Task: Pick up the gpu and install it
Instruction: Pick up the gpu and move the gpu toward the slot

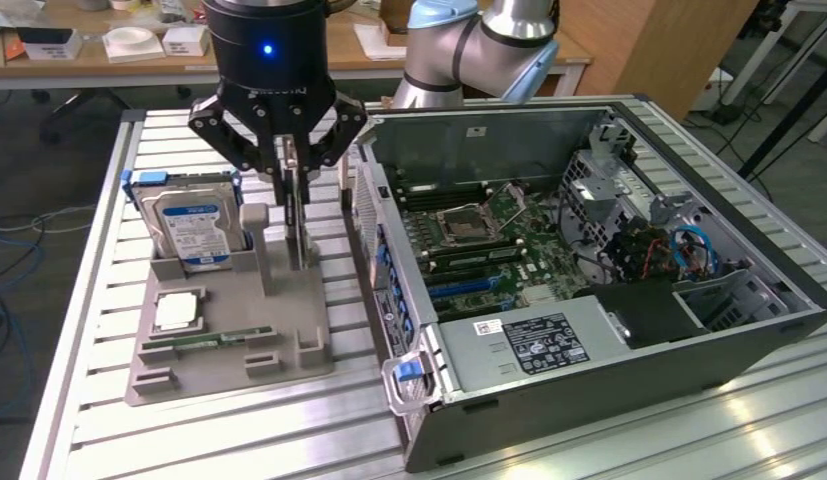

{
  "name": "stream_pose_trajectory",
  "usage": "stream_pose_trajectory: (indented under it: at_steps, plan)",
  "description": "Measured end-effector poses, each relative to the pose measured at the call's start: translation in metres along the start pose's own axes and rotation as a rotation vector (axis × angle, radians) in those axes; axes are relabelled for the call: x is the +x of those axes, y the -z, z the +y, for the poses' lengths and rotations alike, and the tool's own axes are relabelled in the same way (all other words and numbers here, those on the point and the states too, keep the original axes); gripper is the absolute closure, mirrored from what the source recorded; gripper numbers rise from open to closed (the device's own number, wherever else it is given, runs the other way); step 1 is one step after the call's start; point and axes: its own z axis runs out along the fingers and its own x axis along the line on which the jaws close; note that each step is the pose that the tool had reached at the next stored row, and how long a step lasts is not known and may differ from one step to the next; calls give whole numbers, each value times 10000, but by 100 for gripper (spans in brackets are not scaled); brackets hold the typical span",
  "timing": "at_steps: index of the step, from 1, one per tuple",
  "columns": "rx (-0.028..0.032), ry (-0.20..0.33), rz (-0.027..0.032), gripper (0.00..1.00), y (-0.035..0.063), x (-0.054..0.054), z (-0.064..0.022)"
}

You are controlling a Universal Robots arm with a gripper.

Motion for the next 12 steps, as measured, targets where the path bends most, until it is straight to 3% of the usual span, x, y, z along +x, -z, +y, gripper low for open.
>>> stream_pose_trajectory:
  at_steps: [12]
  plan:
    - [0,0,-1,74,81,-2,2]
